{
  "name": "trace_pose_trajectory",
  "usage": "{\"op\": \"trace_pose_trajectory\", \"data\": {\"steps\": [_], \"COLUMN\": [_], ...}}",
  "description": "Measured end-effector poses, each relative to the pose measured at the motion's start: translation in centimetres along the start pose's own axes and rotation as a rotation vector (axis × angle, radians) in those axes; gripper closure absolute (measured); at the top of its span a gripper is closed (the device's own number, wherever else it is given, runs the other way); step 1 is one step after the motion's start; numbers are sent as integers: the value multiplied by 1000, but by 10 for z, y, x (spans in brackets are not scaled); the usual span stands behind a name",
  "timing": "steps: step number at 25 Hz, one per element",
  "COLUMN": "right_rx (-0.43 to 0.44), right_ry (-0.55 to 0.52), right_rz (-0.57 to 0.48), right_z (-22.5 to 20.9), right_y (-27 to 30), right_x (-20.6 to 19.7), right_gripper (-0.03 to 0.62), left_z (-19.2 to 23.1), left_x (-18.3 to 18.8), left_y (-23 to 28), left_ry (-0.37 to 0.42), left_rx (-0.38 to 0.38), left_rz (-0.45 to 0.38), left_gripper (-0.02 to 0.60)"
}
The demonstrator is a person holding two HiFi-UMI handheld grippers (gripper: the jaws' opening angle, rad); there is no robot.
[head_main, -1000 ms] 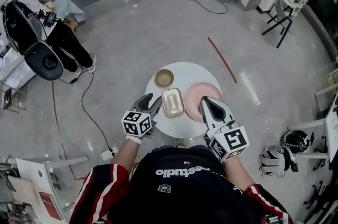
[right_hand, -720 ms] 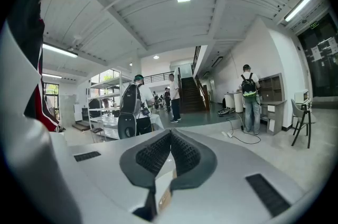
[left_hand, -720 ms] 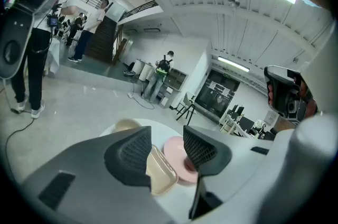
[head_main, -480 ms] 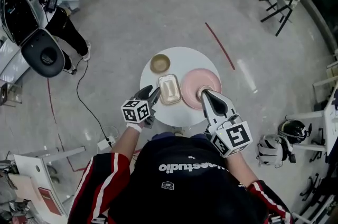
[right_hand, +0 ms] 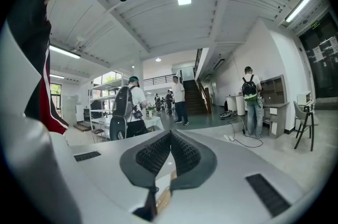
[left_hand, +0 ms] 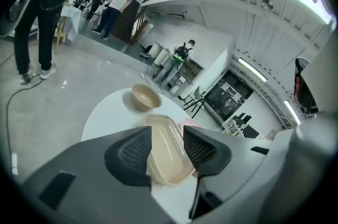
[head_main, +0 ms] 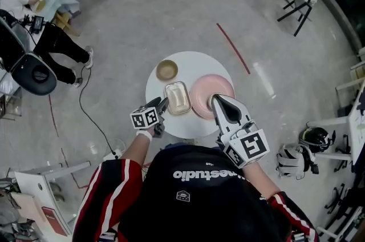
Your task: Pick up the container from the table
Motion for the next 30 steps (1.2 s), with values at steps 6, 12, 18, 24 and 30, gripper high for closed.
{"op": "trace_pose_trajectory", "data": {"steps": [6,12,18,24,30], "right_rx": [4,-19,-31,-48,-79], "right_ry": [-15,-37,-21,-19,5], "right_rz": [10,5,6,17,27], "right_z": [-9,-28,-38,-49,-55], "right_y": [0,11,18,20,14], "right_x": [0,-6,-14,-18,-21], "right_gripper": [579,579,579,579,579], "left_z": [14,26,36,38,43], "left_x": [-3,-11,-18,-24,-31], "left_y": [12,25,32,38,45], "left_ry": [-95,-130,-224,-292,-366], "left_rx": [11,22,-9,-55,-79], "left_rz": [0,21,19,28,22], "left_gripper": [394,394,394,394,396]}}
Point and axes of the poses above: the fingertips, and each gripper's own axes: y forward along the fingers, z to its left, x out of its top, the point moved 3 cm from there along -y, backward along the fingers, and after that the axes turned 2 degrees about x, right-handed, at the moved point
